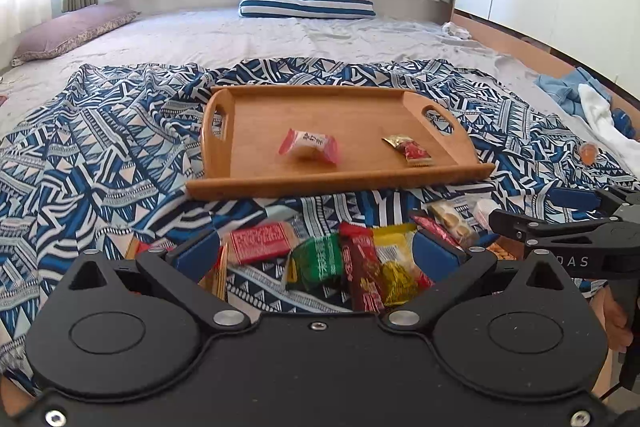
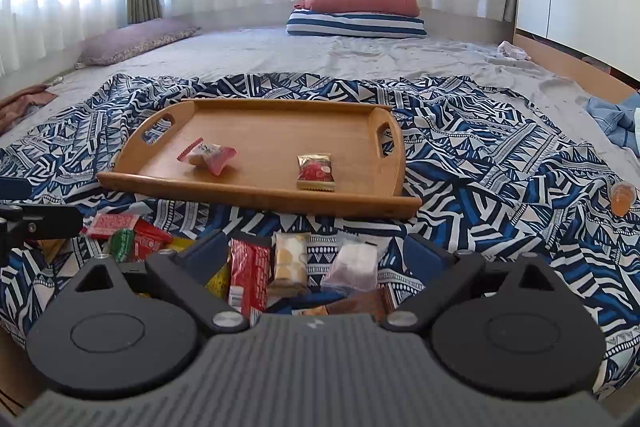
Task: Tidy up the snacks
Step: 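Grasp the red chocolate wafer bar with left tool while right tool grasps the brown nut bar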
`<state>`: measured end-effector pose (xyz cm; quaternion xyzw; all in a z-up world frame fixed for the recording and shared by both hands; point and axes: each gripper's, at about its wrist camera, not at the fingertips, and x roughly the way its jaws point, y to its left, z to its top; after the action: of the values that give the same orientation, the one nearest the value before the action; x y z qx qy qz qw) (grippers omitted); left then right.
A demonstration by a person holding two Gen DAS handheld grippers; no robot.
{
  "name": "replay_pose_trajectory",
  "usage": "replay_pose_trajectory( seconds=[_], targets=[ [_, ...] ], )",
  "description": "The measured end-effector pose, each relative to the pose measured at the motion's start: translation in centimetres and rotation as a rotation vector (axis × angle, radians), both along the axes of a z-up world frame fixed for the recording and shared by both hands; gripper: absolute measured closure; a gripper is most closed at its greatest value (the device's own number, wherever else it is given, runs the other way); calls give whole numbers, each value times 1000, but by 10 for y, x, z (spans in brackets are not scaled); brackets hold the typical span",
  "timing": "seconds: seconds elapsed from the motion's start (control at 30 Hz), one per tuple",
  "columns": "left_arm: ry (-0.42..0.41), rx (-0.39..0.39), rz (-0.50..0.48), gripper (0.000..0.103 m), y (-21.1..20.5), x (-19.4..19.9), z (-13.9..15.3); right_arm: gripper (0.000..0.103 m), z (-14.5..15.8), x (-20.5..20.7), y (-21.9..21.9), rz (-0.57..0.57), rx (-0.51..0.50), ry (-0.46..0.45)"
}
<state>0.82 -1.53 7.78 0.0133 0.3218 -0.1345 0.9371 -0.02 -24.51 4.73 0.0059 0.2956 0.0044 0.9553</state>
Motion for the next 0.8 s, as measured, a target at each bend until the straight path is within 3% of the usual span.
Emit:
replay_pose_trajectory(
  seconds=[0.3,0.5,0.67,0.8],
  targets=[
    [-13,37,28,2,-10,-13,-30,3,-19,-21,-5,-37,-102,-17],
    [3,86,4,20,-25,-13,-45,3,-33,-26,-5,-26,-154,-4],
    [6,108,-2,44,-36,-10,-52,3,-44,-26,-4,-13,-187,7],
    [3,119,-11,48,-44,-6,-56,3,-50,-24,-2,-2,-199,11]
  ],
)
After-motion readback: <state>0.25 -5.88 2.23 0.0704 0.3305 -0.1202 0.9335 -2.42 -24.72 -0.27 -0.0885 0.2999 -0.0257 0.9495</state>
